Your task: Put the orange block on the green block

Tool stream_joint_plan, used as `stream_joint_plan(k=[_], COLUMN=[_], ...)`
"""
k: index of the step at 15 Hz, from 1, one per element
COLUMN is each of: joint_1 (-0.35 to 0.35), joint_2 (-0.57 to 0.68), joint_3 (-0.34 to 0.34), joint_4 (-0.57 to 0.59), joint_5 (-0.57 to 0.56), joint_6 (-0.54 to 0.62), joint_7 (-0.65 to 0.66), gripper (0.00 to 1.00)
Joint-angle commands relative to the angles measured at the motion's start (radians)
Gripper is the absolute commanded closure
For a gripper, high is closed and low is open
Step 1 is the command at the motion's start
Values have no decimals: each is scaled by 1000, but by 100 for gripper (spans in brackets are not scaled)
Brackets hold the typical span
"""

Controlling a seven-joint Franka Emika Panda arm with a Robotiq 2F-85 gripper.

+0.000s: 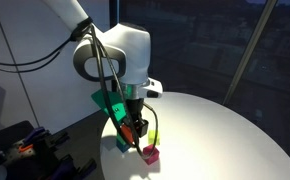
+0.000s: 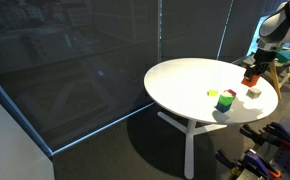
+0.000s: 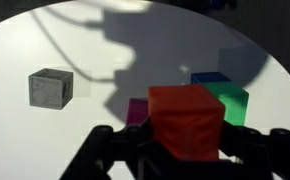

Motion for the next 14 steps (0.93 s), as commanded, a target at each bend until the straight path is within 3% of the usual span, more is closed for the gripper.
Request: stream_joint_plan(k=[1, 14], joint_1=[22, 74], joint_2=[-35, -42], joint_3=[4, 33], joint_4=[3, -34], joint_5=[-31, -29], joint_6=[-41, 4], joint_7=[46, 62], gripper=[79, 79])
